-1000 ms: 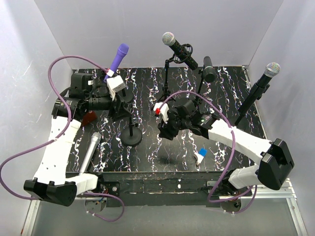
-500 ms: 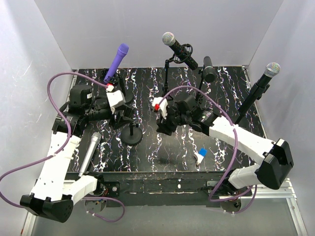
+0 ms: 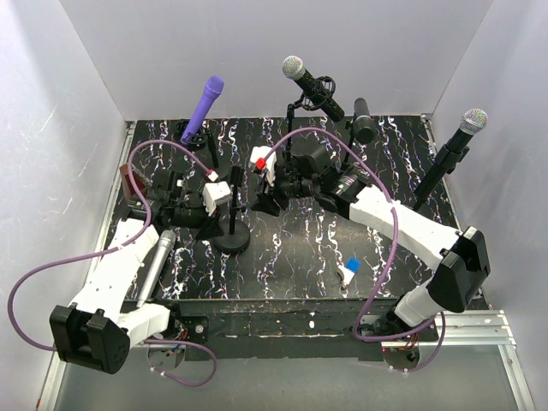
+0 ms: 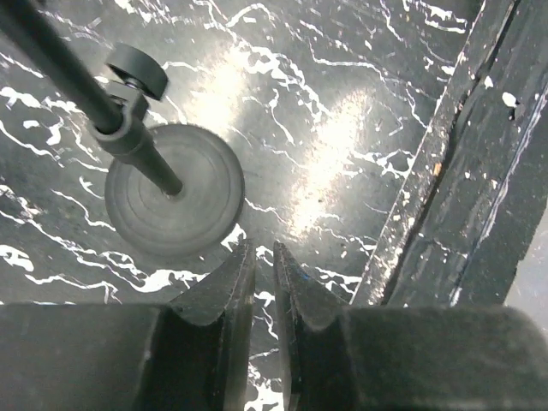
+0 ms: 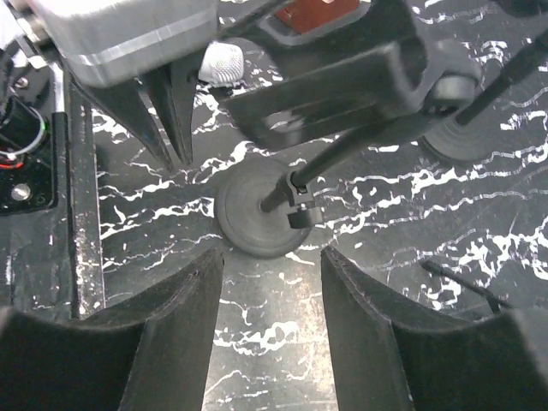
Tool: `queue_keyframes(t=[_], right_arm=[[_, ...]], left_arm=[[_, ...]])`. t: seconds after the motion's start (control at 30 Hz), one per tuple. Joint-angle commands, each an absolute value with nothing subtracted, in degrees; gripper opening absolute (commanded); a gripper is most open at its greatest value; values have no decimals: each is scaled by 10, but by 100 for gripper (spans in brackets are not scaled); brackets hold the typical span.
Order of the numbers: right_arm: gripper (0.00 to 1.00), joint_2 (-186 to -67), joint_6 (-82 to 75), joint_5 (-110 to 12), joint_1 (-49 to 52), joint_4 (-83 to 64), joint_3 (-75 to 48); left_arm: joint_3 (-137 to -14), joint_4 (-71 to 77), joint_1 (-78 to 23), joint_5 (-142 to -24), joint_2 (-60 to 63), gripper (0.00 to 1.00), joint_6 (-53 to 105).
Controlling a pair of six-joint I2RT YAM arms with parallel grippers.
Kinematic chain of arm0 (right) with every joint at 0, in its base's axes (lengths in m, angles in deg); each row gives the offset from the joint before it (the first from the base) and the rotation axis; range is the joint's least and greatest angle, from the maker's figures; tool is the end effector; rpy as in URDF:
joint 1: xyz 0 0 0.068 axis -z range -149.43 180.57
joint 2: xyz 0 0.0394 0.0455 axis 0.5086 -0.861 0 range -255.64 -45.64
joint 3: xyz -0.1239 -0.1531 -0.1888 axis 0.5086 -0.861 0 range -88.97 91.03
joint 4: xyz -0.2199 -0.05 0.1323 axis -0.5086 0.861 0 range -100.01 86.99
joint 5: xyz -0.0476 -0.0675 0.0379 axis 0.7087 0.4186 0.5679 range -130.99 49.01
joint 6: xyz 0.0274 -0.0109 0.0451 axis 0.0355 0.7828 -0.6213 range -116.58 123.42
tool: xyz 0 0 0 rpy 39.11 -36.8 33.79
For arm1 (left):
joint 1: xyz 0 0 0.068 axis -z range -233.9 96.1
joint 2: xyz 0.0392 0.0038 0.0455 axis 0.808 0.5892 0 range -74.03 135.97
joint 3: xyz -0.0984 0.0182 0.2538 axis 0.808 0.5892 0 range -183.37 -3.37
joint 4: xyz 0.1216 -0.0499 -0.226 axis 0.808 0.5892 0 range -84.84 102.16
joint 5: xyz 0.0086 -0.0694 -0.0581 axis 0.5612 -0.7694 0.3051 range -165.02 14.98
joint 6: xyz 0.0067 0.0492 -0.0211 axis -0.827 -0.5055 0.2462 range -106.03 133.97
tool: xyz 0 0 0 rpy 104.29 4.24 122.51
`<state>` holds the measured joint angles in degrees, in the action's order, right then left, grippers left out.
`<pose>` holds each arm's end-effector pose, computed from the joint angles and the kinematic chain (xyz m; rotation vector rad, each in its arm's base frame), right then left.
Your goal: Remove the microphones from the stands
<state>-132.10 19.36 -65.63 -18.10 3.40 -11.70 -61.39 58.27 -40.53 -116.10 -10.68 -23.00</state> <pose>0.2221 0.2751 0.3562 -1.3097 1.5283 0.7915 0.1929 -0.0698 0.3004 1.2351 2.0384 -0.7323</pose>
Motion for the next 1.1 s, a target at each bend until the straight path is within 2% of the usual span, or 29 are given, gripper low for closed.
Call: queue_keyframes(t=[0.0, 0.1, 0.3, 0.4, 0.63, 0.87, 1.07], right_arm=[[58, -1322, 184, -727, -182, -10, -81], [62, -1334, 160, -715, -189, -34, -71], [68, -1356, 131, -744, -190, -68, -46], [69, -1368, 131, -748, -197, -73, -31], [69, -1368, 181, -783, -211, -76, -25], [68, -1370, 208, -775, -216, -64, -19], [70, -1342, 191, -677, -213, -57, -28]], left_arm=[[-605, 601, -404, -1149, -136, 13, -243], [-602, 600, -404, -1148, -143, 18, -237], [-595, 597, -404, -1141, -194, 43, -222], [-605, 605, -404, -1133, -218, 49, -212], [-670, 603, -403, -1140, -252, 59, -164], [-752, 605, -403, -1159, -221, 62, -151], [-758, 586, -402, -1163, -173, 67, -106]])
